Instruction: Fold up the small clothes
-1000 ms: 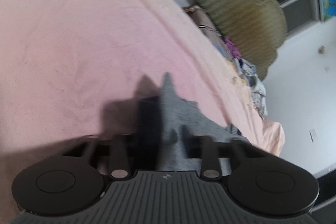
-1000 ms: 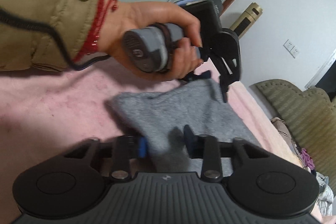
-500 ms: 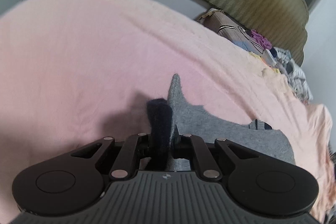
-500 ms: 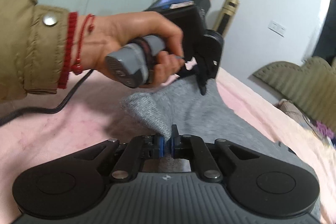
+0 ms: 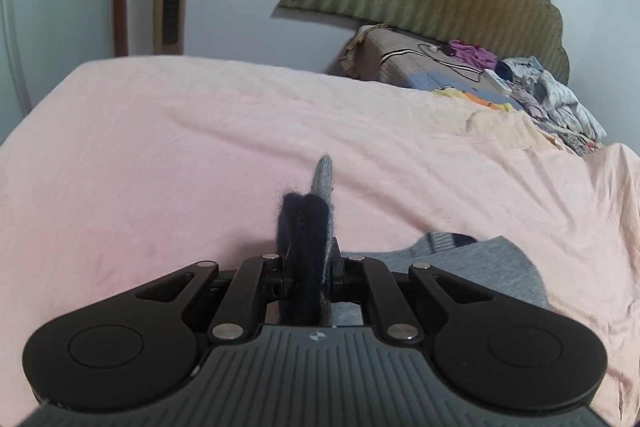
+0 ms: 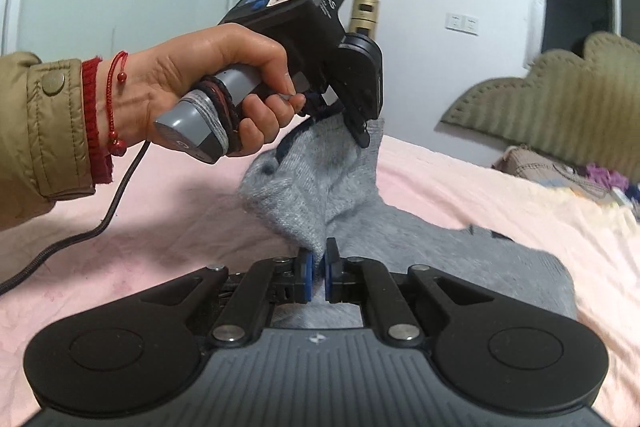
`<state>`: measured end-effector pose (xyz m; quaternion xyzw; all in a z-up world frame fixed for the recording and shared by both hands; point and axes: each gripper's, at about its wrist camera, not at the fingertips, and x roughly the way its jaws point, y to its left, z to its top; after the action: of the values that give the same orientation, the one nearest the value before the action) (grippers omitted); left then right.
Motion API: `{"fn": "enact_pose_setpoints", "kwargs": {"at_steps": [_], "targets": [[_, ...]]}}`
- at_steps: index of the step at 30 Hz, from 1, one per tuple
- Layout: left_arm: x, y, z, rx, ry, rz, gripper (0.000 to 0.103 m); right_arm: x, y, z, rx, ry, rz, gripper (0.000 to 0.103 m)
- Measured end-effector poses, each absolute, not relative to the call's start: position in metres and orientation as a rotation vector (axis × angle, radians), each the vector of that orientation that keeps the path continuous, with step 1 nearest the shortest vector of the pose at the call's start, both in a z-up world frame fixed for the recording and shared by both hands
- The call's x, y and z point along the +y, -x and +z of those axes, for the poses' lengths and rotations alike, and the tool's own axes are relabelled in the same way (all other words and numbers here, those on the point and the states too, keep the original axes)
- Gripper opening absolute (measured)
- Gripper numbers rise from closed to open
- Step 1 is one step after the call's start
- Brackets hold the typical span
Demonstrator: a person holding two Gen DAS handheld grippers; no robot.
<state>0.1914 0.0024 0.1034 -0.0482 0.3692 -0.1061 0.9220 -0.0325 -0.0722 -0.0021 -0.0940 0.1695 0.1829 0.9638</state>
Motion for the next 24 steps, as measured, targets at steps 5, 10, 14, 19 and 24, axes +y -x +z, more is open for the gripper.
{"fn": "enact_pose_setpoints", "kwargs": {"at_steps": [5, 10, 14, 19, 24], "targets": [[-0.033, -0.193, 0.108, 0.751, 0.067, -0.242, 0.012, -0.096, 0.041, 0.000, 0.335, 0.118, 0.338, 0.006], [-0.067, -0.194, 0.109, 0.746, 0.035, -0.270, 0.012, -0.118, 0.051, 0.001, 0.326, 0.066, 0.305, 0.005], [-0.091, -0.196, 0.107, 0.743, 0.010, -0.291, 0.012, -0.135, 0.049, -0.002, 0.330, 0.043, 0.272, 0.005], [-0.123, -0.201, 0.101, 0.739, -0.023, -0.320, 0.012, -0.158, 0.049, -0.005, 0.337, 0.000, 0.222, 0.005], [-0.155, -0.206, 0.091, 0.754, -0.048, -0.349, 0.012, -0.182, 0.049, -0.009, 0.352, -0.054, 0.174, 0.005]]}}
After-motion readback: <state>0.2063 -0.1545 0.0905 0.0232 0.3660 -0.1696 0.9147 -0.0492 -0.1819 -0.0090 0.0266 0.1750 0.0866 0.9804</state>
